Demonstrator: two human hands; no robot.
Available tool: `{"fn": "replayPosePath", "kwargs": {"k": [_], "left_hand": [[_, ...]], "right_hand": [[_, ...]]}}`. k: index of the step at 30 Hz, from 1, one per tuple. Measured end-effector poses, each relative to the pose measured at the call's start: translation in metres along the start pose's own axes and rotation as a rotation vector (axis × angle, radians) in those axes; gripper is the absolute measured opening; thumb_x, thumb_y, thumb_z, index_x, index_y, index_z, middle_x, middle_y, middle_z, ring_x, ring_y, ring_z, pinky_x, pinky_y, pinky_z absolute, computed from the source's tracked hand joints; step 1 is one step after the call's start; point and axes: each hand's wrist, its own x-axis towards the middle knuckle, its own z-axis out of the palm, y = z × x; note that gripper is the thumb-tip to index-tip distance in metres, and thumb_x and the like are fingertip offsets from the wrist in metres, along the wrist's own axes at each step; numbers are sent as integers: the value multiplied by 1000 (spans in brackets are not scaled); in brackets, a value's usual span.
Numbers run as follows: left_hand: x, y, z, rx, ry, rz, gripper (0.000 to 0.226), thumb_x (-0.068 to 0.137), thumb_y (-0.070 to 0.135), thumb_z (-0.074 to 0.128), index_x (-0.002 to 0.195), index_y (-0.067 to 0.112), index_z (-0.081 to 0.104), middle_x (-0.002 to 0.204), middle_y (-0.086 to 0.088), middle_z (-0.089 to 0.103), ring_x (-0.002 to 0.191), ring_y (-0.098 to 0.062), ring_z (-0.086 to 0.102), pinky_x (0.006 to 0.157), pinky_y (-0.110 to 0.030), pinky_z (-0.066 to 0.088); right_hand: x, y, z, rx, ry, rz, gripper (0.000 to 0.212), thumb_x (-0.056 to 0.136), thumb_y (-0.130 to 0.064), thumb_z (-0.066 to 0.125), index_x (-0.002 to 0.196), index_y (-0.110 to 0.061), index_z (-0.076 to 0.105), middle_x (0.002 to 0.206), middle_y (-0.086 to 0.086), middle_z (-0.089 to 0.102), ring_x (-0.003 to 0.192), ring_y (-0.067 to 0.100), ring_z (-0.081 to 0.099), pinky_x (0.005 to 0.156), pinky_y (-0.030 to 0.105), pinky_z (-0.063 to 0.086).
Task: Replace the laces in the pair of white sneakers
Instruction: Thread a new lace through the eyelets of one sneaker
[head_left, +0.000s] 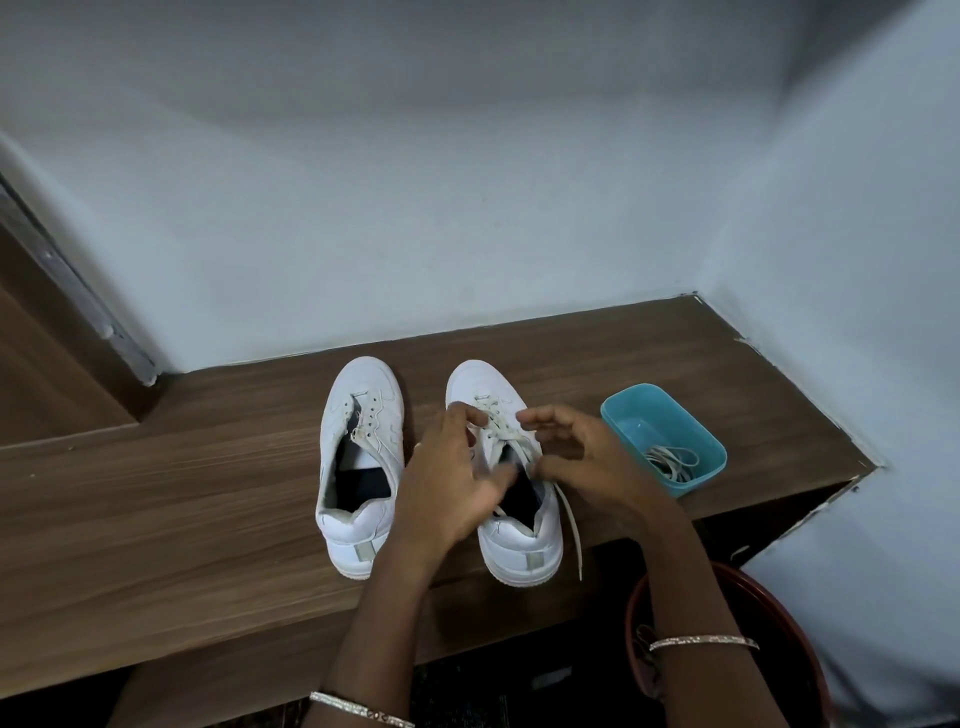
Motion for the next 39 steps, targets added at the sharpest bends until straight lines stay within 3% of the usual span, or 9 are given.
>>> {"fn": "replayPosePath", "kwargs": {"k": [2,4,10,14,19,25,29,35,39], "left_hand": [[-4,-1,6,195,-66,-8,69,65,44,68,125,28,36,119,3,51,99,-27,59,79,-43,54],[-4,-1,11,256,7,-48,67,71,38,70,126,24,34,122,0,52,101,-30,61,76,-41,53],[-2,7,22,320,211,-86,32,86,24,61,113,20,45,107,-2,62,93,-30,64,70,-39,49],[-2,3,23,290,275,-72,29,85,18,60,110,21,47,104,1,61,88,-30,64,68,-41,52],[-5,7,25,319,301,-62,30,86,18,61,112,24,47,109,4,60,87,-27,65,65,-41,54],[1,2,18,333,232,-118,44,82,33,70,119,24,46,123,3,54,96,-27,64,68,-36,48],[4,10,24,384,234,-112,51,80,19,69,123,25,43,125,0,51,97,-28,63,67,-37,49],[8,8,18,204,266,111,38,75,28,62,112,26,54,110,4,53,86,-24,61,68,-38,51],[5,13,16,-89,413,312,23,77,22,54,98,19,62,96,11,56,86,-12,57,73,-41,49]], "right_hand": [[0,2,3,-79,-102,-3,75,67,-20,79,134,-39,52,133,-11,56,122,7,54,97,29,49],[2,7,9,-269,-16,-29,80,64,-25,82,137,-34,49,131,-8,55,119,9,54,93,26,49],[10,11,32,-543,365,-120,26,77,-28,76,100,-24,65,93,-8,65,83,10,60,70,34,54],[7,11,38,-571,495,-130,19,75,-24,75,85,-22,59,80,-11,58,72,10,54,60,33,47],[5,10,42,-591,569,-146,20,77,-19,73,84,-22,55,85,-8,57,74,13,53,57,34,47],[7,13,31,-497,389,-55,28,76,-22,74,101,-26,61,96,-12,61,87,8,58,73,35,54],[7,10,34,-518,393,-28,30,77,-24,73,105,-25,62,98,-9,63,89,11,60,75,35,54],[-8,-3,6,-240,282,41,29,76,-32,82,102,-26,71,92,-13,71,82,0,66,71,12,53],[-25,1,-40,-211,569,57,6,85,-21,76,90,-24,75,87,-13,72,79,-3,65,67,5,46]]}}
